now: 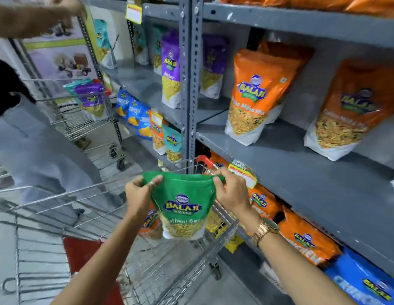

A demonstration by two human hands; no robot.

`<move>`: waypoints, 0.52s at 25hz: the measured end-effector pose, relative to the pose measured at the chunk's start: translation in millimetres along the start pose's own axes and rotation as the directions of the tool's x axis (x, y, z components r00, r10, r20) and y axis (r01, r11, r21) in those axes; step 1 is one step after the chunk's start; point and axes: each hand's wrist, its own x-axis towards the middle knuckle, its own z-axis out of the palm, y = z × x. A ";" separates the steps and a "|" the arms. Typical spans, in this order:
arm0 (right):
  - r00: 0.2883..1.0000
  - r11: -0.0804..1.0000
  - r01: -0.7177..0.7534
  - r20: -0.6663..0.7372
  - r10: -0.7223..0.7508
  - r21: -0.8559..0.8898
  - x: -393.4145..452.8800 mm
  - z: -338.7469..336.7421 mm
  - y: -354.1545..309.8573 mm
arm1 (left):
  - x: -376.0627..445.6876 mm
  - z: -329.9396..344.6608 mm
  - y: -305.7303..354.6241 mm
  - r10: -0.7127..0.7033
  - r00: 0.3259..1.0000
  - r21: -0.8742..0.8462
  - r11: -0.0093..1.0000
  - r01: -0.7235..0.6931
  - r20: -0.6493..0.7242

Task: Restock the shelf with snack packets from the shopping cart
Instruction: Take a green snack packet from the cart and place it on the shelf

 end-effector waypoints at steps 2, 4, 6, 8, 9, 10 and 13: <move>0.975 0.998 -0.034 -0.219 0.046 0.060 14.2 -27.4 -6.0 | 5.8 35.4 36.2 0.099 0.994 -0.101 0.990 -0.093 0.052; 0.913 0.996 -0.041 -0.402 0.072 0.085 30.3 -57.5 -9.8 | 9.2 70.0 69.5 0.178 0.977 -0.180 0.971 -0.155 0.119; 0.849 0.995 -0.017 -0.525 0.064 0.094 45.9 -90.7 -10.4 | 12.1 105.2 95.5 0.222 0.954 -0.258 0.951 -0.167 0.200; 0.776 1.000 -0.010 -0.630 0.015 0.011 57.2 -125.8 -6.5 | 11.6 142.6 115.0 0.245 0.926 -0.310 0.938 -0.152 0.288; 0.734 0.999 -0.028 -0.679 -0.008 -0.042 60.0 -144.2 -2.2 | 8.9 163.7 121.9 0.253 0.906 -0.332 0.933 -0.137 0.338; 0.695 0.995 -0.057 -0.719 -0.016 -0.078 60.9 -161.1 2.4 | 4.5 183.7 126.9 0.262 0.885 -0.347 0.929 -0.125 0.384; 0.592 0.972 -0.184 -0.806 -0.011 -0.148 51.2 -208.7 21.8 | -18.3 244.0 134.4 0.278 0.816 -0.388 0.919 -0.072 0.507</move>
